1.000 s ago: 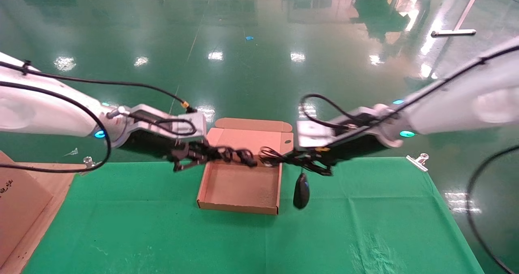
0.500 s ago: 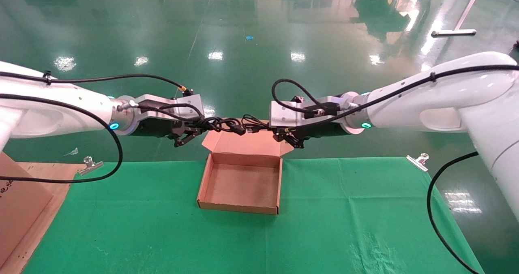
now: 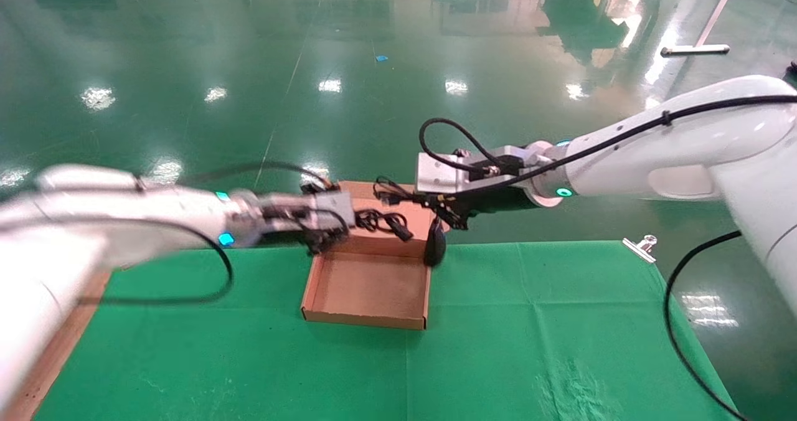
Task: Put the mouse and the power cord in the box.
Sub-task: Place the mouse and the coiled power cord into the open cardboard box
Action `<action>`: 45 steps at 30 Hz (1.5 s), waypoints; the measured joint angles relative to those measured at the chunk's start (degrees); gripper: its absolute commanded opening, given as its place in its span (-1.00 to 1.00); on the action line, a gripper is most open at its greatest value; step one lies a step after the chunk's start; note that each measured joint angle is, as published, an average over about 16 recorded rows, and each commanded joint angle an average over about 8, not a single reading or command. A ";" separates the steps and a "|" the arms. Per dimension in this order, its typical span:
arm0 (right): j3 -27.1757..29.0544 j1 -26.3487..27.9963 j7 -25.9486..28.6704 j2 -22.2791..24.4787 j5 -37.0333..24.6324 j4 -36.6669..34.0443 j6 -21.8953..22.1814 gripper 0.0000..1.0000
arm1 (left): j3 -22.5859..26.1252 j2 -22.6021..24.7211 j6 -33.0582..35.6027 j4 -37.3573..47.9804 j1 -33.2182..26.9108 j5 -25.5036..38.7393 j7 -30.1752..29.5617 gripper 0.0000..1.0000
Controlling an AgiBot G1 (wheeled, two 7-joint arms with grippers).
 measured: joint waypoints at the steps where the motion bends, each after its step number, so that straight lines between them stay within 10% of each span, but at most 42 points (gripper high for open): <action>1: -0.13 0.39 0.04 0.18 0.29 -0.36 -0.91 -1.00 | -0.07 0.13 -0.79 -0.90 1.20 -0.66 0.77 -1.00; 11: -0.45 3.84 -2.80 2.02 2.18 -5.49 -10.31 -1.00 | 3.27 0.58 -5.03 -7.84 9.96 -5.16 4.42 -0.99; 19: -0.24 5.15 -6.67 2.72 2.89 -9.81 -14.44 -1.00 | 8.34 0.51 -5.63 -10.01 11.60 -6.75 3.34 0.41; 23: -0.17 5.46 -8.10 2.66 3.06 -11.52 -15.48 -1.00 | 10.63 0.49 -6.70 -10.56 11.59 -7.40 2.57 0.24; 30: -0.09 5.68 -9.55 2.10 3.25 -13.57 -16.56 -1.00 | 13.79 0.43 -7.80 -11.22 11.38 -9.32 1.29 0.98; 45: -0.11 6.00 -9.04 0.18 3.53 -13.28 -15.86 -1.00 | 18.30 0.30 -9.56 -11.55 10.54 -14.41 0.86 1.00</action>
